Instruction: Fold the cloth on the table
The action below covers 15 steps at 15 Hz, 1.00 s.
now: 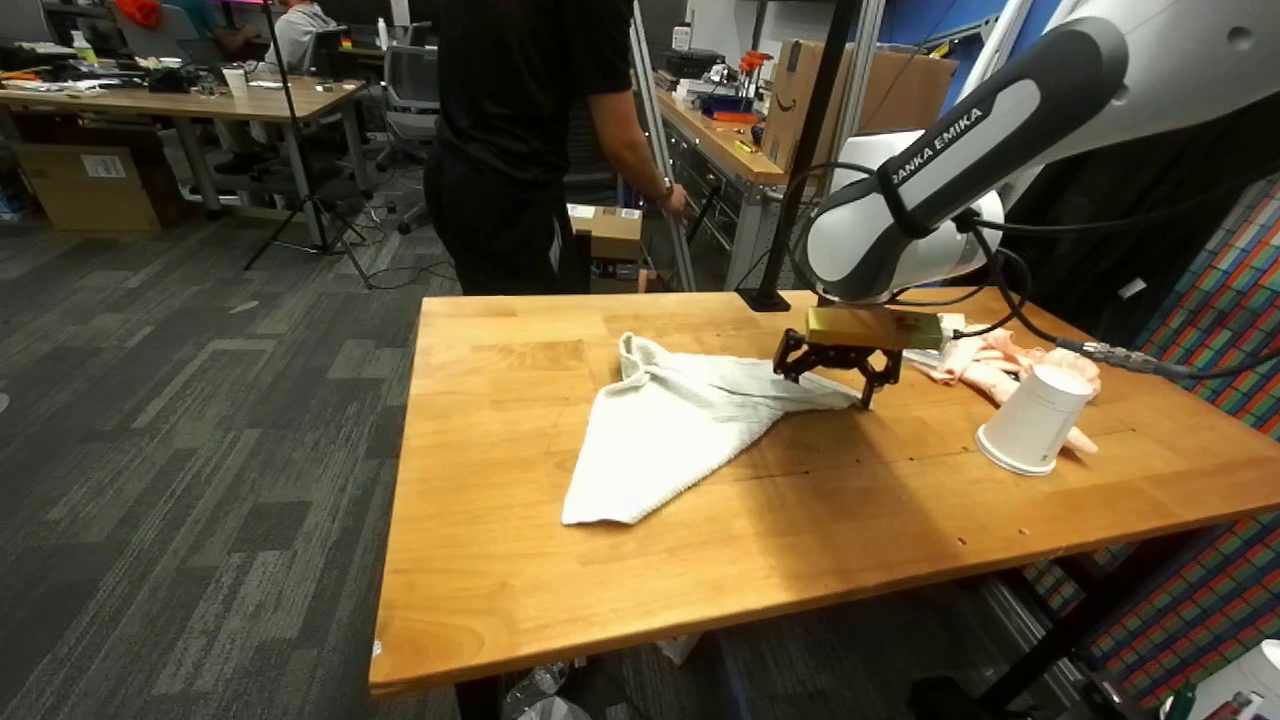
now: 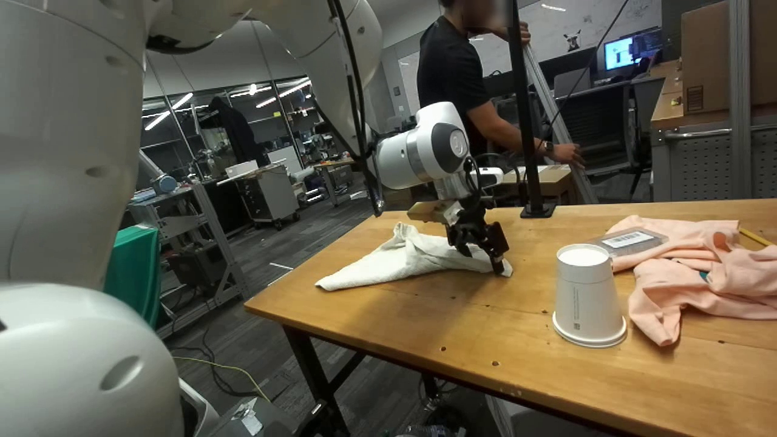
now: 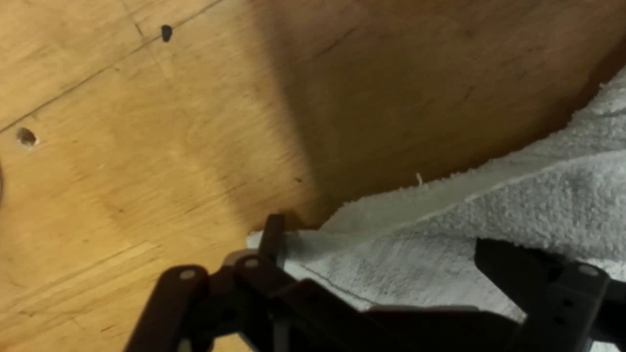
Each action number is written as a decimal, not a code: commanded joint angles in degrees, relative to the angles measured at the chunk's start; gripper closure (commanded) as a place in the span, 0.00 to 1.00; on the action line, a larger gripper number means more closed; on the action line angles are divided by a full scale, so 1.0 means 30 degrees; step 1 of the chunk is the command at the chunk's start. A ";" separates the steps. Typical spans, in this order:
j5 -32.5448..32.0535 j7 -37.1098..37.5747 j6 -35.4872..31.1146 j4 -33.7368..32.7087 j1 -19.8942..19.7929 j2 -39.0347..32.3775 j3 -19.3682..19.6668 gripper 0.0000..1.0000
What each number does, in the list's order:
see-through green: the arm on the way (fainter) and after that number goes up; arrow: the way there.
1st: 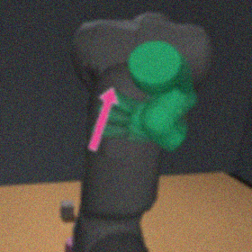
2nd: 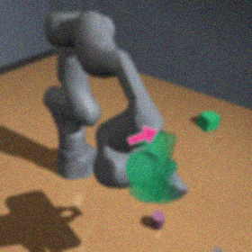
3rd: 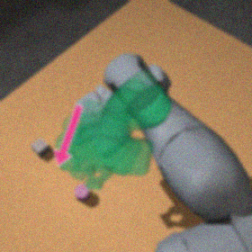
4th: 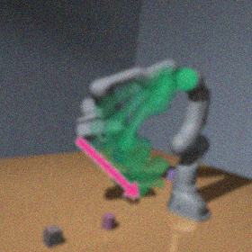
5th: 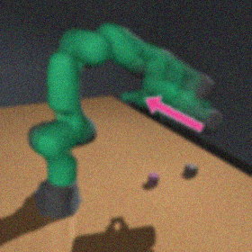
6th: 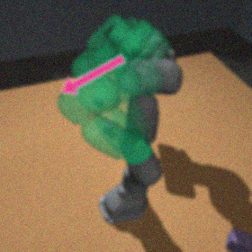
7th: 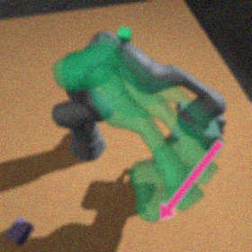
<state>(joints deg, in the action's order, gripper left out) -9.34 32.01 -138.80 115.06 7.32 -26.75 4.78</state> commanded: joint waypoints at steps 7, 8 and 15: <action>0.1187 -0.1068 0.0594 -0.0866 0.0073 -0.0510 -0.0102 0.58; 0.1109 -0.1006 0.0574 -0.0704 0.0158 -0.0346 -0.0092 0.65; -0.1036 0.1239 0.2224 -0.0095 0.1839 0.1252 0.0728 0.98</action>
<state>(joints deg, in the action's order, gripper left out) -8.99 31.70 -135.39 113.12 9.93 -26.72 5.34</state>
